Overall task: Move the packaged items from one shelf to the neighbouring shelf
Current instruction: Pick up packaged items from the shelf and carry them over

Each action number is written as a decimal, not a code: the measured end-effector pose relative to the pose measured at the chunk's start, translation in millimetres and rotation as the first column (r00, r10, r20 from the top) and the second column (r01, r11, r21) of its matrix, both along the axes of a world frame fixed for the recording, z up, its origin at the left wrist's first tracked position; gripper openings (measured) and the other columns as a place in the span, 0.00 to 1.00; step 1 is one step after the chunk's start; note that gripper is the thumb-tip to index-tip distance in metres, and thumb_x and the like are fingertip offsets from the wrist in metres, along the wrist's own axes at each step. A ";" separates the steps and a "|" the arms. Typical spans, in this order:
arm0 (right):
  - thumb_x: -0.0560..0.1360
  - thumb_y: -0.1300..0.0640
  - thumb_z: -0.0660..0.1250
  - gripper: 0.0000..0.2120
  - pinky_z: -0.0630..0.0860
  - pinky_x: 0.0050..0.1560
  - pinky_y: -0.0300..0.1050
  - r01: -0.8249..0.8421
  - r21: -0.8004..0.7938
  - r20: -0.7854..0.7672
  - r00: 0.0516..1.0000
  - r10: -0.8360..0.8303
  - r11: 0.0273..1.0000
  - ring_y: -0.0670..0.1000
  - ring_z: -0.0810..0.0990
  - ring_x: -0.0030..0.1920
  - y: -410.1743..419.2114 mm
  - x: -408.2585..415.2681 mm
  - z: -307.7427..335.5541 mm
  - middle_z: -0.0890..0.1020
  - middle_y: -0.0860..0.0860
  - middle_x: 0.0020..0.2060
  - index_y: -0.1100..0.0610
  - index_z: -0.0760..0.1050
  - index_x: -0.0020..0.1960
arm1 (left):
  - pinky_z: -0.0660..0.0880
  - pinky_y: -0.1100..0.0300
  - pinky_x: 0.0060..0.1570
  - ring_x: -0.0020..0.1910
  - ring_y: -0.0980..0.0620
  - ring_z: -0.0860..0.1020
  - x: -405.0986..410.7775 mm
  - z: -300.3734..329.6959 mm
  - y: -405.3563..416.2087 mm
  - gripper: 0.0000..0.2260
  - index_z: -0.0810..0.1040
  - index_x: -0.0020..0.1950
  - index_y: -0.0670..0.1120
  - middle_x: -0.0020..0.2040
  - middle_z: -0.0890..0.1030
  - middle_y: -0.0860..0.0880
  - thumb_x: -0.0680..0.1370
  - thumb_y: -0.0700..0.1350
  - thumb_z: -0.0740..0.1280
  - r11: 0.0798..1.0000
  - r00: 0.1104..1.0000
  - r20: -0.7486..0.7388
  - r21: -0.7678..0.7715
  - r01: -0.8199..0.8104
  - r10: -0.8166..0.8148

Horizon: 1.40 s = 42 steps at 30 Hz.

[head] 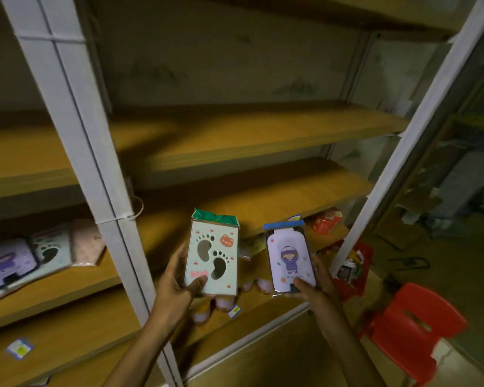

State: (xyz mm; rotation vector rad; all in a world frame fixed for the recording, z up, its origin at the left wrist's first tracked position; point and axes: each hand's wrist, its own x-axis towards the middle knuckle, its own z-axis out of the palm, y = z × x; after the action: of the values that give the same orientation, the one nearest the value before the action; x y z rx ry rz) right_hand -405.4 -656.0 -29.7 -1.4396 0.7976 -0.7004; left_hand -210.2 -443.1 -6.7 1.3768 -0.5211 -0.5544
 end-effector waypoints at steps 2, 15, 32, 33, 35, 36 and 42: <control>0.73 0.66 0.70 0.28 0.80 0.51 0.63 -0.022 0.000 -0.008 1.000 0.022 1.000 0.56 0.81 0.57 -26.4 18.7 3.0 0.80 0.50 0.59 0.48 0.68 0.69 | 0.82 0.57 0.46 0.61 0.50 0.77 14.3 -2.7 -22.5 0.32 0.65 0.70 0.58 0.64 0.75 0.53 0.72 0.34 0.70 0.998 0.999 0.014 0.026 -0.052 0.051; 0.73 0.73 0.66 0.29 0.83 0.41 0.53 -0.268 0.078 0.049 0.963 0.265 0.960 0.58 0.82 0.54 -149.1 140.4 -1.5 0.80 0.53 0.59 0.50 0.68 0.67 | 0.81 0.53 0.49 0.58 0.51 0.75 93.3 -5.1 -111.9 0.30 0.63 0.73 0.54 0.58 0.74 0.54 0.75 0.35 0.67 0.921 0.939 -0.038 0.213 -0.326 0.342; 0.74 0.72 0.66 0.29 0.83 0.44 0.54 -0.477 0.148 0.031 0.878 0.478 0.866 0.57 0.84 0.50 -255.6 170.8 -9.0 0.81 0.53 0.58 0.54 0.66 0.71 | 0.70 0.46 0.63 0.65 0.39 0.70 84.3 -0.8 -161.3 0.35 0.64 0.73 0.39 0.69 0.70 0.39 0.71 0.46 0.75 0.523 0.782 0.585 0.607 -0.598 0.215; 0.74 0.72 0.66 0.30 0.83 0.45 0.56 -0.481 0.146 0.025 0.875 0.483 0.864 0.59 0.84 0.51 -262.0 170.4 -9.8 0.80 0.54 0.59 0.54 0.65 0.71 | 0.69 0.47 0.65 0.66 0.39 0.69 80.4 -0.6 -169.9 0.35 0.64 0.74 0.39 0.70 0.69 0.40 0.71 0.47 0.75 0.520 0.774 0.604 0.607 -0.601 0.189; 0.74 0.72 0.66 0.30 0.83 0.45 0.56 -0.492 0.142 0.012 0.869 0.495 0.859 0.62 0.84 0.50 -273.8 170.6 -11.5 0.80 0.56 0.60 0.54 0.64 0.72 | 0.67 0.47 0.67 0.68 0.40 0.67 71.2 2.5 -189.0 0.36 0.63 0.74 0.41 0.72 0.67 0.41 0.71 0.47 0.74 0.512 0.749 0.653 0.608 -0.607 0.113; 0.74 0.72 0.66 0.30 0.83 0.44 0.54 -0.499 0.139 0.007 0.865 0.503 0.856 0.61 0.84 0.49 -278.6 171.3 -12.0 0.79 0.56 0.60 0.55 0.64 0.72 | 0.67 0.47 0.67 0.69 0.41 0.66 67.1 2.7 -197.9 0.36 0.62 0.75 0.42 0.73 0.66 0.42 0.72 0.48 0.74 0.514 0.736 0.672 0.604 -0.609 0.082; 0.75 0.71 0.64 0.31 0.81 0.33 0.39 -0.511 0.112 -0.065 0.852 0.520 0.852 0.53 0.84 0.45 -297.0 188.9 -18.5 0.75 0.56 0.63 0.57 0.59 0.75 | 0.63 0.47 0.70 0.74 0.43 0.59 47.4 4.5 -232.3 0.38 0.54 0.78 0.50 0.77 0.60 0.46 0.74 0.52 0.70 0.472 0.724 0.689 0.636 -0.610 0.007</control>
State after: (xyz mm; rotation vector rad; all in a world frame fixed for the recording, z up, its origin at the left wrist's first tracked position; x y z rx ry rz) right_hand -216.5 -953.0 -48.1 -1.5226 0.4662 -0.1802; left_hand -162.9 -675.5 -2.2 2.6097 -0.4699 0.0617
